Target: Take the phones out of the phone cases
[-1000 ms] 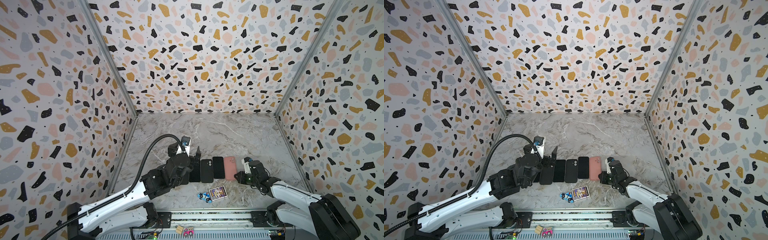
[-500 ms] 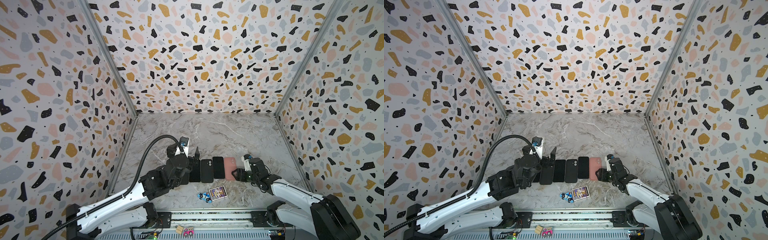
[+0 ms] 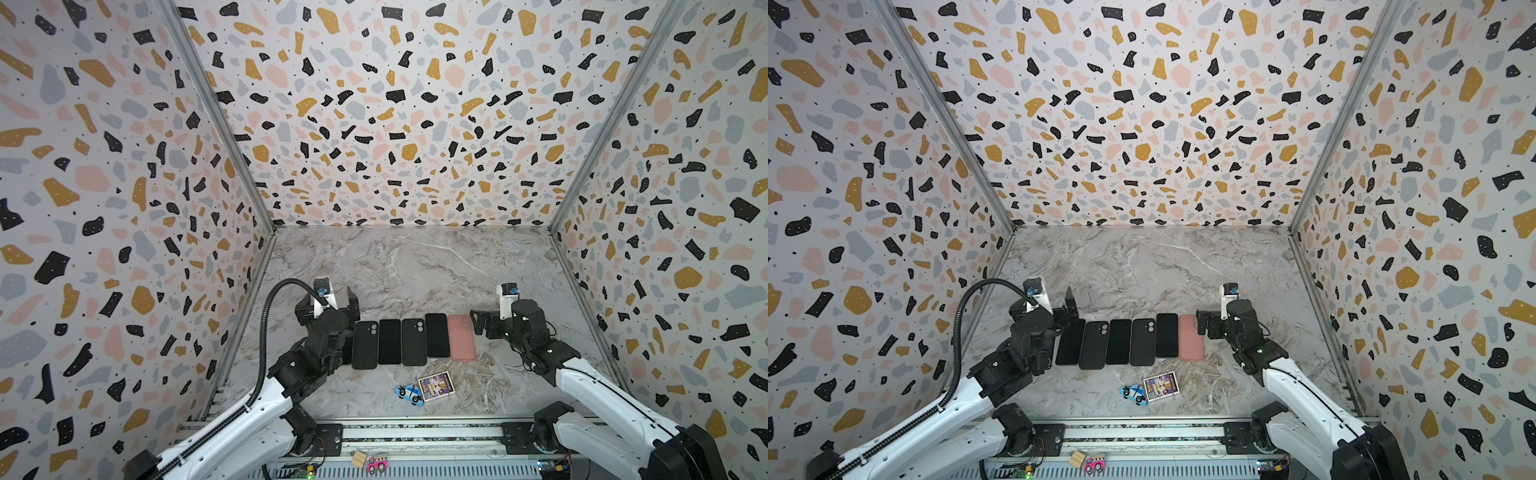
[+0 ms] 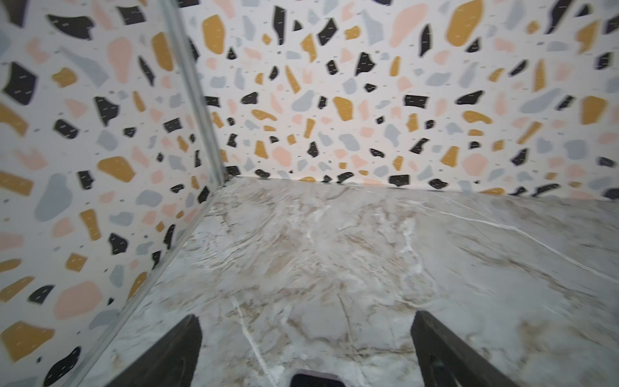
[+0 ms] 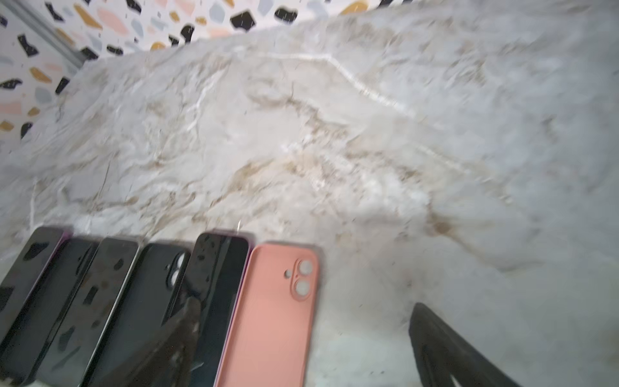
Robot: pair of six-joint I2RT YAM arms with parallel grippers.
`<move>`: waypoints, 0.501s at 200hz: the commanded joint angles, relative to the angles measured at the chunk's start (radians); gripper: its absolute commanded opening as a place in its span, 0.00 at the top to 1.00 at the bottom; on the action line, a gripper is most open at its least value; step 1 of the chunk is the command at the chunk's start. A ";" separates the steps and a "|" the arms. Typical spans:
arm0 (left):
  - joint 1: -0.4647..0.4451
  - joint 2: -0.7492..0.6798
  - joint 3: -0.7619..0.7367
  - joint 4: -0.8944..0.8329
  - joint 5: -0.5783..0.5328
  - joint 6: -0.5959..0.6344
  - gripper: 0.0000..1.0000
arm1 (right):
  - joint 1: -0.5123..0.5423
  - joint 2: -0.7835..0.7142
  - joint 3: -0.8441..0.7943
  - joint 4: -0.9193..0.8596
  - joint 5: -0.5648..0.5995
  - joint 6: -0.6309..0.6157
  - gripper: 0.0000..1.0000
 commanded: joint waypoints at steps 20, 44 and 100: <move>0.265 -0.052 -0.196 0.397 -0.019 0.070 0.01 | -0.174 -0.023 -0.089 0.354 0.058 -0.144 0.01; 0.345 -0.040 -0.321 0.592 -0.008 0.146 0.00 | -0.212 0.025 -0.166 0.564 0.079 -0.215 0.01; 0.349 0.126 -0.486 0.948 0.124 0.270 0.00 | -0.217 0.183 -0.352 1.023 0.033 -0.348 0.01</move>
